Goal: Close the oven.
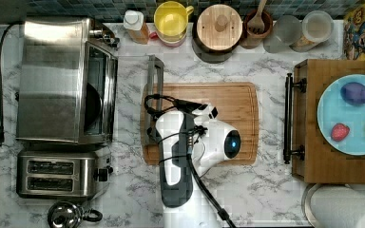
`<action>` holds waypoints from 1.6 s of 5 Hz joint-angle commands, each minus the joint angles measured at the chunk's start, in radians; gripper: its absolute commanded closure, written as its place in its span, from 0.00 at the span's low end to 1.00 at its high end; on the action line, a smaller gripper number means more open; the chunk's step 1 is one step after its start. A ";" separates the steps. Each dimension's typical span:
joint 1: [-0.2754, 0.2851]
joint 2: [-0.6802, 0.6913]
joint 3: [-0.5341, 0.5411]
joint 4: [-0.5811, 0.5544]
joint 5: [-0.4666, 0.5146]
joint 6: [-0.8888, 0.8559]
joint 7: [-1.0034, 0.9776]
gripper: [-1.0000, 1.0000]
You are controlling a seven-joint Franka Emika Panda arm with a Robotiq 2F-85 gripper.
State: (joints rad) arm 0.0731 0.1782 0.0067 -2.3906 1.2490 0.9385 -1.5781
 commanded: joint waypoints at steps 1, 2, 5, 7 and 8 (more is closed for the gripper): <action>0.179 -0.167 0.195 0.212 -0.270 0.032 0.259 1.00; 0.187 -0.187 0.246 0.196 -0.378 0.119 0.371 1.00; 0.054 -0.174 0.475 0.336 -1.452 -0.007 1.406 1.00; 0.011 -0.164 0.539 0.415 -1.790 -0.151 1.846 1.00; -0.008 -0.186 0.563 0.431 -1.839 -0.229 1.906 1.00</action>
State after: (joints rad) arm 0.1159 0.0281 0.6113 -2.1094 -0.5444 0.7490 0.2708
